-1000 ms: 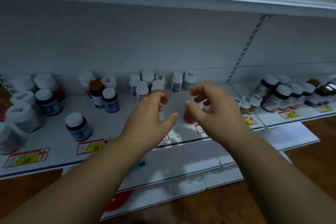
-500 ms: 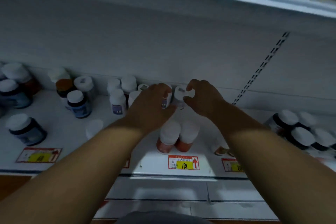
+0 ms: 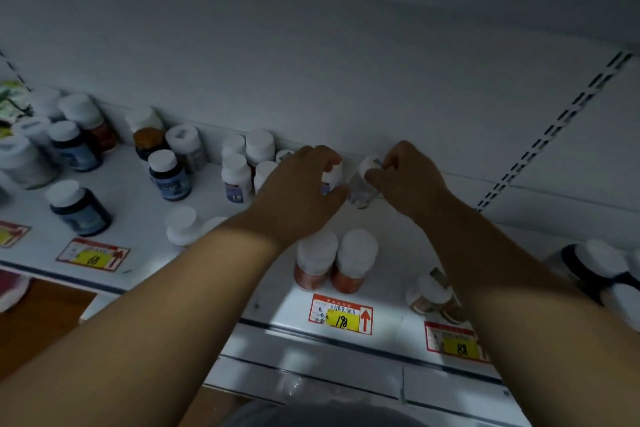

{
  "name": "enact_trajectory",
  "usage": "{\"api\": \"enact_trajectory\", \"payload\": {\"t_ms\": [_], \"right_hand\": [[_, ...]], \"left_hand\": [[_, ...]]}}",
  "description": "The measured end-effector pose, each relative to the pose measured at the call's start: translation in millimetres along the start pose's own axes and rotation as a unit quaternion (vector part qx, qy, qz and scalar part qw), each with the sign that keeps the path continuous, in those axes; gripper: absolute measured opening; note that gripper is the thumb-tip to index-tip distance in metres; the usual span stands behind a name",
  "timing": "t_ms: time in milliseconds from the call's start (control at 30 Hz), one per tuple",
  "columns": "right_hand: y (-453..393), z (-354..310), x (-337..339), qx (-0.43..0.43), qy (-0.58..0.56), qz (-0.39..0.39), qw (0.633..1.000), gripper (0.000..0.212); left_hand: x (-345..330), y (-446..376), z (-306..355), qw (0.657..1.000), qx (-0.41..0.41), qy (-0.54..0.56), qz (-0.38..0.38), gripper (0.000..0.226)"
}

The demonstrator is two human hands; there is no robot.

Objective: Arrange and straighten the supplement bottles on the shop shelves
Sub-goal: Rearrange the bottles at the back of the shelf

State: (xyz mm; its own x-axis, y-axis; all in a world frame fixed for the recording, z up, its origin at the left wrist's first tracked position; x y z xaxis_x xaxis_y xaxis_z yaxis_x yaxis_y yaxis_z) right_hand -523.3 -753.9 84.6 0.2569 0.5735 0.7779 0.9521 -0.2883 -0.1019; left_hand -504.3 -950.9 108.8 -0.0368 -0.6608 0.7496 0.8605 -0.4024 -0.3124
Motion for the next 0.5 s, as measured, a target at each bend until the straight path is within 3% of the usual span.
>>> {"api": "enact_trajectory", "payload": {"t_ms": [67, 167, 233, 400, 500], "right_hand": [[20.5, -5.2, 13.7, -0.029, -0.164, -0.004, 0.986, 0.034], [53.3, -24.0, 25.8, -0.045, -0.393, -0.046, 0.917, 0.035], [72.9, -38.1, 31.5, -0.035, -0.417, -0.062, 0.906, 0.038], [115.0, -75.5, 34.5, -0.039, -0.395, -0.046, 0.917, 0.047], [138.8, -97.9, 23.2, -0.068, -0.462, -0.073, 0.881, 0.052]], "left_hand": [[5.3, 8.4, 10.3, 1.0, -0.018, -0.012, 0.013, 0.044], [18.0, 26.3, 23.6, 0.999, -0.023, 0.014, 0.038, 0.051], [28.0, 39.1, 29.5, 0.998, -0.015, 0.043, 0.042, 0.057], [53.3, 71.3, 25.6, 0.999, -0.02, 0.042, 0.012, 0.078], [67.3, 87.7, 16.0, 0.998, -0.031, 0.051, -0.028, 0.083]]}}
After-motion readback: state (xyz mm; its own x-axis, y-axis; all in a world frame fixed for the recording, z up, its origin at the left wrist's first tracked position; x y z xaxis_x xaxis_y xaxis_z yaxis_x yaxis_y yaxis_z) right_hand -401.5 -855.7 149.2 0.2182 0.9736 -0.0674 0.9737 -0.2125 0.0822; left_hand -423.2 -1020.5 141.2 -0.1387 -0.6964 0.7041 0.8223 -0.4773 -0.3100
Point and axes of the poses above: each hand's wrist, its own y-axis away from the middle knuckle, its own x-axis out of the back of the hand, z = x × y, the point moved 5 cm from there along -y, towards the middle knuckle
